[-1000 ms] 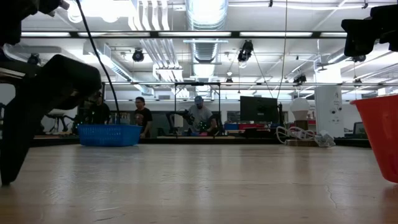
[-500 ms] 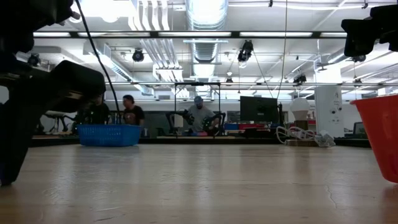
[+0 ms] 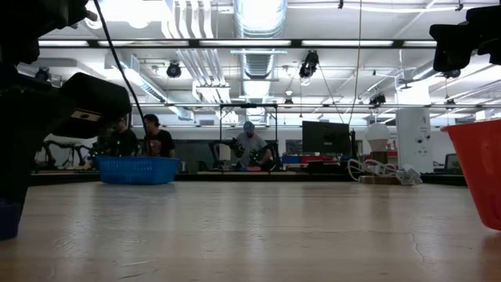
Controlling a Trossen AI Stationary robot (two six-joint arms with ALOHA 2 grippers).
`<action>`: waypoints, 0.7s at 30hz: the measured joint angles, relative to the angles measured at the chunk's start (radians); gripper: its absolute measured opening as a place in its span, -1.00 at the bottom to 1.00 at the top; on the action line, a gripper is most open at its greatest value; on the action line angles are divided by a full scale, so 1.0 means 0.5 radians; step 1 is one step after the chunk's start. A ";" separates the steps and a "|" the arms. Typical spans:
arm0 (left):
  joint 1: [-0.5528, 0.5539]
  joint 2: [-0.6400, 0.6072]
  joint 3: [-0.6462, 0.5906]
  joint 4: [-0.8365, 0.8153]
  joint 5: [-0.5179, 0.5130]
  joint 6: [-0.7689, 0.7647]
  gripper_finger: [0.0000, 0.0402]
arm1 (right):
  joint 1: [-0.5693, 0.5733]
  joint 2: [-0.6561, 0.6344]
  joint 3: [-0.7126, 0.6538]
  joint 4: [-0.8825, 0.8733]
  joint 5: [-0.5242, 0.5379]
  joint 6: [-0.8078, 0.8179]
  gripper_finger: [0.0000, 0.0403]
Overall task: Pick & Place Office items
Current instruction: Put the dark blue digital clock into the blue bin
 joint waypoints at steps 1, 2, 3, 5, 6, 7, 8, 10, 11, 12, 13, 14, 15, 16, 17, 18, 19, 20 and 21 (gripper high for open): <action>0.000 0.000 -0.004 0.008 -0.013 -0.001 -0.27 | 0.000 0.000 0.000 0.000 0.000 0.000 0.09; -0.001 -0.008 -0.017 0.039 -0.030 -0.005 -0.27 | 0.000 0.000 0.000 0.000 0.000 0.001 0.09; -0.001 -0.022 -0.042 0.096 -0.052 -0.010 -0.27 | 0.000 0.000 0.000 0.000 0.000 0.006 0.09; -0.002 -0.049 -0.111 0.288 -0.117 -0.010 -0.27 | 0.000 0.000 0.000 0.000 -0.001 0.013 0.09; -0.002 -0.076 -0.164 0.394 -0.165 -0.013 -0.27 | 0.000 0.001 0.000 -0.002 -0.001 0.014 0.09; 0.000 -0.106 -0.223 0.485 -0.214 -0.023 -0.27 | 0.001 0.002 0.000 -0.002 -0.001 0.015 0.09; 0.003 -0.138 -0.284 0.576 -0.267 -0.029 -0.27 | 0.001 0.002 0.002 -0.002 -0.001 0.015 0.09; 0.015 -0.214 -0.405 0.735 -0.384 -0.031 -0.27 | 0.001 0.004 0.002 -0.002 -0.001 0.015 0.09; 0.023 -0.261 -0.464 0.804 -0.454 -0.031 -0.27 | 0.001 0.003 0.002 -0.002 -0.002 0.015 0.09; 0.031 -0.310 -0.520 0.874 -0.521 -0.026 -0.27 | 0.001 0.003 0.002 -0.006 -0.002 0.014 0.09; 0.039 -0.367 -0.583 0.948 -0.582 0.006 -0.27 | 0.001 0.003 0.002 -0.005 -0.002 0.015 0.09; 0.053 -0.426 -0.649 1.021 -0.654 0.045 -0.27 | 0.001 0.003 0.002 -0.005 -0.002 0.014 0.09; 0.068 -0.492 -0.712 1.099 -0.720 0.080 -0.27 | 0.001 0.002 0.002 -0.003 -0.002 0.013 0.09; 0.085 -0.567 -0.782 1.186 -0.775 0.121 -0.27 | 0.001 0.002 0.002 -0.002 -0.002 0.013 0.09; 0.107 -0.647 -0.855 1.266 -0.824 0.160 -0.27 | 0.001 0.002 0.002 -0.001 -0.002 0.012 0.09; 0.129 -0.729 -0.932 1.353 -0.869 0.196 -0.27 | 0.001 0.002 0.002 0.000 -0.002 0.011 0.09; 0.155 -0.815 -1.014 1.439 -0.907 0.228 -0.27 | 0.001 0.002 0.002 0.000 -0.002 0.008 0.09; 0.180 -0.900 -1.101 1.527 -0.946 0.267 -0.27 | 0.001 0.002 0.002 0.002 -0.002 0.009 0.09; 0.209 -0.988 -1.189 1.616 -0.989 0.307 -0.27 | 0.001 0.002 0.002 0.004 -0.002 0.009 0.09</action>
